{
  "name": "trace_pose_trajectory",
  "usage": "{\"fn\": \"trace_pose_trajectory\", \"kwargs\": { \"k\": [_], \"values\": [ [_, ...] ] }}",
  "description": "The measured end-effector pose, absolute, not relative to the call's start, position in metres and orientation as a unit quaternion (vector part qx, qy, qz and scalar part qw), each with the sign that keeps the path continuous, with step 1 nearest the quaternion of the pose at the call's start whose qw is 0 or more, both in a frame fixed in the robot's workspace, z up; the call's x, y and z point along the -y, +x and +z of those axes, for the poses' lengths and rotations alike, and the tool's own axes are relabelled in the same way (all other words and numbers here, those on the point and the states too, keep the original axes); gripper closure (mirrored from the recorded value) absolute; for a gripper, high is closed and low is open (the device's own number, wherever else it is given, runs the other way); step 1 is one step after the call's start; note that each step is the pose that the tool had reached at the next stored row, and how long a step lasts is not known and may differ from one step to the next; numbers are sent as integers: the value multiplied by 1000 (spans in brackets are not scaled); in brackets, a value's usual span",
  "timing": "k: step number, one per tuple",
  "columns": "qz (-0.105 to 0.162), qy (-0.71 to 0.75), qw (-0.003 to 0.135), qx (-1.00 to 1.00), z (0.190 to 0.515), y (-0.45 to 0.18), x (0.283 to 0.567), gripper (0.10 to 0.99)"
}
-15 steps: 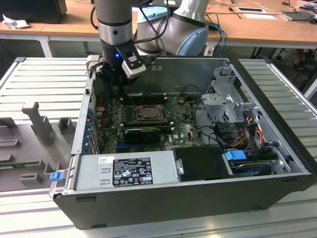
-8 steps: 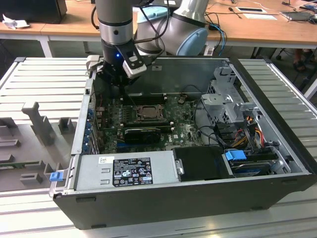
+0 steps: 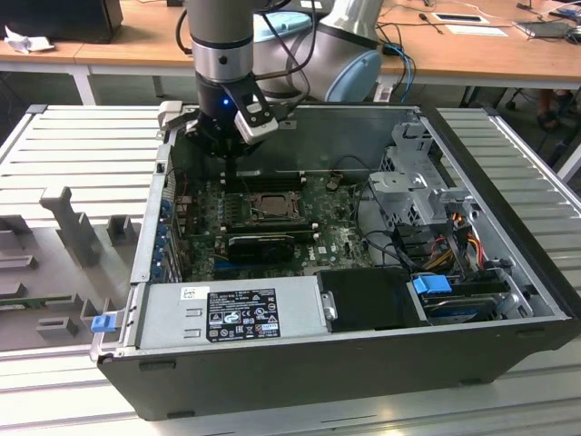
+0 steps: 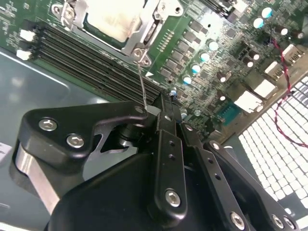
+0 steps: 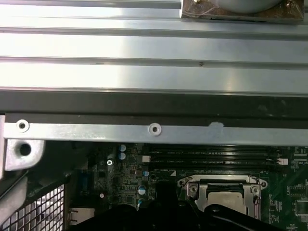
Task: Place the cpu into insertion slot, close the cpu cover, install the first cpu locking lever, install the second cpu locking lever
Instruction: 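Install the first cpu locking lever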
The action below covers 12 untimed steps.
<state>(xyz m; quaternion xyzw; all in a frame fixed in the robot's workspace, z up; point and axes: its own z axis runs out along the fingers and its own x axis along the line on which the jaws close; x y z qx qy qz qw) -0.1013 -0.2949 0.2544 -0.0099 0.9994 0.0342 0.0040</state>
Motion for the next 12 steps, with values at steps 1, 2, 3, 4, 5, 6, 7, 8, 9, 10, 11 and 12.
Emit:
{"fn": "trace_pose_trajectory", "kwargs": {
  "k": [1, 2, 3, 4, 5, 6, 7, 8, 9, 10, 11, 12],
  "values": [
    [34, -10, 4, -999, 254, -100, 295, 980],
    [34, -10, 4, -999, 254, -99, 295, 980],
    [34, -10, 4, -999, 254, -97, 295, 980],
    [34, -10, 4, -999, 254, -97, 295, 980],
    [34, -10, 4, -999, 254, -96, 295, 980],
    [34, -10, 4, -999, 254, -95, 295, 980],
    [34, -10, 4, -999, 254, -94, 295, 980],
    [34, -10, 4, -999, 254, -94, 295, 980],
    [34, -10, 4, -999, 254, -92, 295, 980],
    [34, -10, 4, -999, 254, -91, 295, 980],
    [34, -10, 4, -999, 254, -90, 295, 980],
    [34, -10, 4, -999, 254, -88, 295, 980]
  ]
}}
